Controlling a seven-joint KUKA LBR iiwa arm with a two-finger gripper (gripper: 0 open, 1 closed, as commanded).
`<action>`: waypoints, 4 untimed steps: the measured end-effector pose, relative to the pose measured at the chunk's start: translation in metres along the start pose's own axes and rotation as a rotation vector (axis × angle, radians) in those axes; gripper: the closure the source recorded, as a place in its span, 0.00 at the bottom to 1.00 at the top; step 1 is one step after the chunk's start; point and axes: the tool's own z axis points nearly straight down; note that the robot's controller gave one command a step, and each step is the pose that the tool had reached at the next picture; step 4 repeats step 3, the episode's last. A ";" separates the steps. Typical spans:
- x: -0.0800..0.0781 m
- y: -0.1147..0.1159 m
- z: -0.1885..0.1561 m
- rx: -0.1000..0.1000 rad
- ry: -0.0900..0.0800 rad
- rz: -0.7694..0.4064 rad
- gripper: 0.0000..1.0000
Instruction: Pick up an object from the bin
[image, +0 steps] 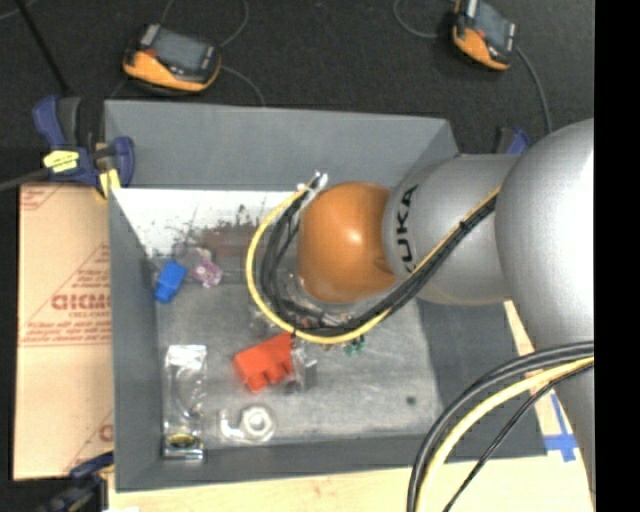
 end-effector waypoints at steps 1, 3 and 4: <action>-0.001 0.003 -0.001 -0.004 -0.002 0.000 1.00; -0.032 0.130 -0.137 0.000 -0.010 -0.247 1.00; -0.032 0.130 -0.137 0.000 -0.010 -0.247 1.00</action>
Offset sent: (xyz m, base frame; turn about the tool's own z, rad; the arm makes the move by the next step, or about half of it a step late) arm 0.0000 0.0000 0.0000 0.0000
